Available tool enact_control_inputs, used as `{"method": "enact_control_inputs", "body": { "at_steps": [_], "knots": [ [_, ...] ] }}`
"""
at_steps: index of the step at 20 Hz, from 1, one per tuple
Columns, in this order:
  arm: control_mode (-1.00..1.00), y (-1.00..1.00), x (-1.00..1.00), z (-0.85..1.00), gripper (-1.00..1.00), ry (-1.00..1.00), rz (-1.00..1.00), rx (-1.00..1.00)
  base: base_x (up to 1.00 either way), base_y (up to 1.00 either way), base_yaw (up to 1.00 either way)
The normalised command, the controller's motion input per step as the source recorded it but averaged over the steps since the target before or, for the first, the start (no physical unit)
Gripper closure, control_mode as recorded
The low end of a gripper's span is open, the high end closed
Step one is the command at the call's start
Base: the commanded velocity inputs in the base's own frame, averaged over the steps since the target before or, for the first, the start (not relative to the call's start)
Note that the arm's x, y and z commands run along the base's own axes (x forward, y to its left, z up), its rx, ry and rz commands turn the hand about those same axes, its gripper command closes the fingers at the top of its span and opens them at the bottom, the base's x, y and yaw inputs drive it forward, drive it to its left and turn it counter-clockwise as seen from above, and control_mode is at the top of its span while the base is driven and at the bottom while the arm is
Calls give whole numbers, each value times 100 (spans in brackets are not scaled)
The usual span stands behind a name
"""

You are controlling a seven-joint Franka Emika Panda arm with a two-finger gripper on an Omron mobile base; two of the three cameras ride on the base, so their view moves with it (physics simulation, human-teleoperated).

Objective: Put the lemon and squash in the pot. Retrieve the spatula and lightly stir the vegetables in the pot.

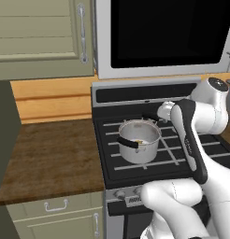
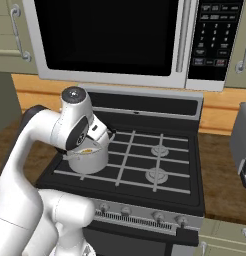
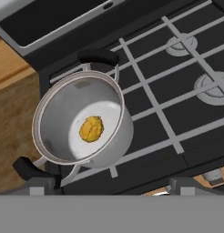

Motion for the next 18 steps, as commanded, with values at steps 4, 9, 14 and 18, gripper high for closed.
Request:
{"method": "enact_control_inputs", "body": {
  "at_steps": [4,9,14,18],
  "knots": [
    [100,-31,-31,0,-100,0,-3,0,-13,-25,-3],
    [100,0,0,0,-100,0,0,0,-22,-100,-15],
    [100,0,0,0,-100,0,0,0,-16,-100,-13],
    [100,0,0,0,-100,0,0,0,0,-100,-12]
  ]
}}
